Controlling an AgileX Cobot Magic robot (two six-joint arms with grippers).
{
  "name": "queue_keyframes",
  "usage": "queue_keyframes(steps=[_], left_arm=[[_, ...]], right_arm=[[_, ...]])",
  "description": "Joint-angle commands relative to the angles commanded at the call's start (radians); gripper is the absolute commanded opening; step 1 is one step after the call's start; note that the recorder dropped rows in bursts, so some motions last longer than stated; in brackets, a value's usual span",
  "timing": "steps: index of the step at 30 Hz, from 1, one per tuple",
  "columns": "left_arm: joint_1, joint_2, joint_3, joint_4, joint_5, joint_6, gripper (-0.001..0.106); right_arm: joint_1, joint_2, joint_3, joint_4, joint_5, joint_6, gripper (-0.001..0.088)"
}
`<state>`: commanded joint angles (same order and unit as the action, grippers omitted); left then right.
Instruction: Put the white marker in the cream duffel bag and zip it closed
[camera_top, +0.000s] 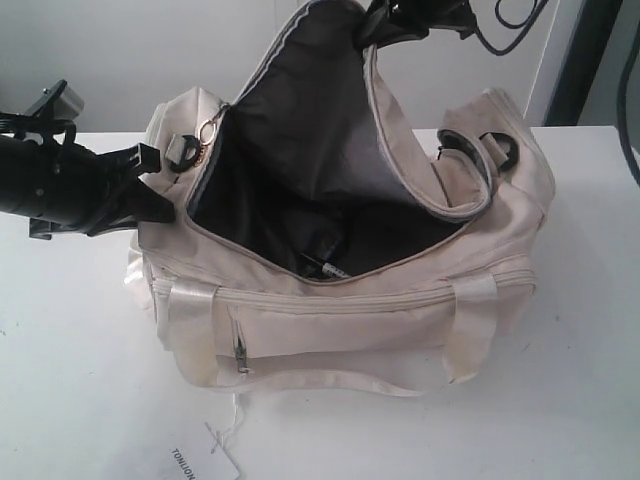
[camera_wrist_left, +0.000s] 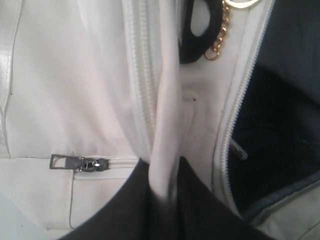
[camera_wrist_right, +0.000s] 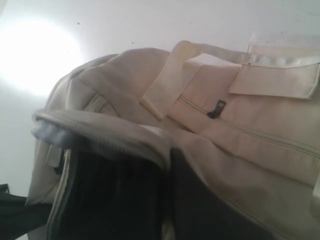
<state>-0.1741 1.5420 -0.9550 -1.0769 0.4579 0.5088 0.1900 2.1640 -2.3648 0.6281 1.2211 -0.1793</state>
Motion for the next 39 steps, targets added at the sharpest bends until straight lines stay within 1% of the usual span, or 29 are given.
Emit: queue_keyframes(steps=[4, 9, 13, 19, 23, 25, 28, 31, 34, 39], left_arm=[[0.000, 0.000, 0.000, -0.007, 0.002, 0.000, 0.000], [0.000, 0.000, 0.000, -0.024, 0.004, 0.000, 0.000], [0.000, 0.000, 0.000, -0.033, 0.008, 0.000, 0.000], [0.000, 0.000, 0.000, -0.044, 0.010, 0.000, 0.000], [0.000, 0.000, 0.000, -0.044, 0.010, 0.000, 0.000], [0.000, 0.000, 0.000, -0.044, 0.010, 0.000, 0.000], [0.000, 0.000, 0.000, -0.046, 0.010, 0.000, 0.000], [0.000, 0.000, 0.000, -0.048, 0.008, 0.000, 0.000], [0.000, 0.000, 0.000, -0.053, 0.006, 0.000, 0.000], [0.000, 0.000, 0.000, -0.055, 0.006, 0.000, 0.000]], right_arm=[[0.020, -0.019, 0.003, -0.059, 0.000, 0.000, 0.0000], [0.055, -0.033, 0.005, -0.094, 0.000, 0.000, 0.0000], [0.084, -0.040, 0.005, -0.176, 0.000, 0.042, 0.0000], [0.129, -0.070, 0.018, -0.230, 0.000, 0.053, 0.0000], [0.151, -0.108, 0.093, -0.312, 0.000, 0.089, 0.0000], [0.159, -0.133, 0.139, -0.323, 0.000, 0.089, 0.0000], [0.179, -0.182, 0.220, -0.377, 0.000, 0.086, 0.0000], [0.214, -0.227, 0.304, -0.442, 0.000, 0.044, 0.0000], [0.250, -0.264, 0.377, -0.448, -0.007, -0.006, 0.0000], [0.302, -0.273, 0.435, -0.446, -0.019, -0.066, 0.0000]])
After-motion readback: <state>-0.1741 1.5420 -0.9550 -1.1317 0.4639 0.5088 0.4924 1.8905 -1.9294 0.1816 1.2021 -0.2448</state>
